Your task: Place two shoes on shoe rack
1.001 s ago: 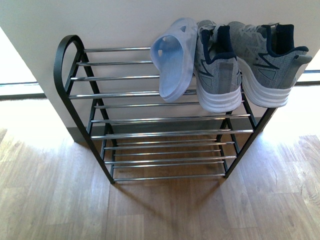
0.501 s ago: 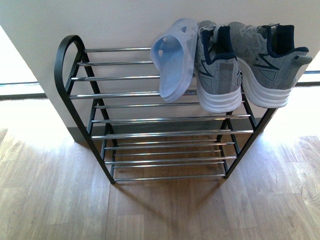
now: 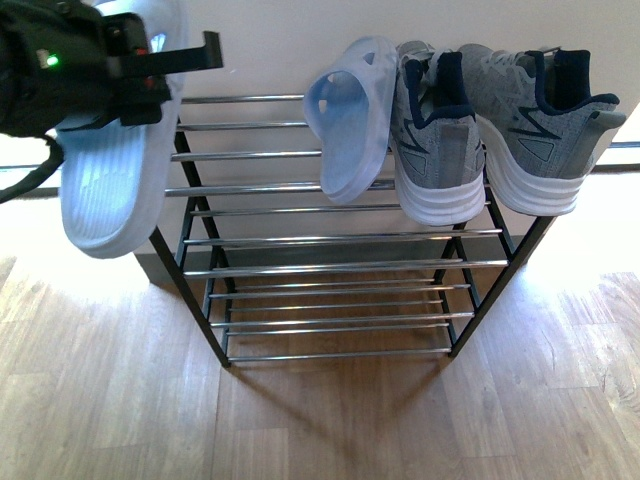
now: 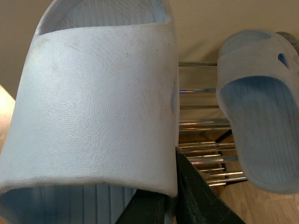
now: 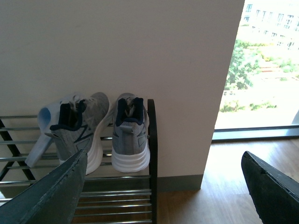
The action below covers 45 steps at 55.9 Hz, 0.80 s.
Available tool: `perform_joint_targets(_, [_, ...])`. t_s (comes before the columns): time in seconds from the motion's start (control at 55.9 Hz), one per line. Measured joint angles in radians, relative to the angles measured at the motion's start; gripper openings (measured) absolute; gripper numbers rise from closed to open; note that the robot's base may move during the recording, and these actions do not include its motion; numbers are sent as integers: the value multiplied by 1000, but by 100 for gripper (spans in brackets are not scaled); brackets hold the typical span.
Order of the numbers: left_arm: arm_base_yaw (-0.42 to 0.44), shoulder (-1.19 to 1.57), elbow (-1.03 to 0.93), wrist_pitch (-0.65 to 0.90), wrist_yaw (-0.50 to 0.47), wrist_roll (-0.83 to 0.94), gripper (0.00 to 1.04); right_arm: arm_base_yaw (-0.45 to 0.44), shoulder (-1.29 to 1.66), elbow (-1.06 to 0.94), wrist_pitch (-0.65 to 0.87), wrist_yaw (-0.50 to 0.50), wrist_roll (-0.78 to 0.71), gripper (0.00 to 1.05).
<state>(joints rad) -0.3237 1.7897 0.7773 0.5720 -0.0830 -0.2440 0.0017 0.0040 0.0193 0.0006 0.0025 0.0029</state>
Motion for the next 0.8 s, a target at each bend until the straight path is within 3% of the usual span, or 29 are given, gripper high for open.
perform_joint_targets(0.393, [9,368,497,-245,54,20,2,0,0,0,0,0,0,96])
perform_joint_targets(0.644, [18,482,611,-325,67,60,2,0,0,0,0,0,0,96])
perform_joint_targets(0.805, [18,483,621,-314,75,74,37,0,0,0,0,0,0,96])
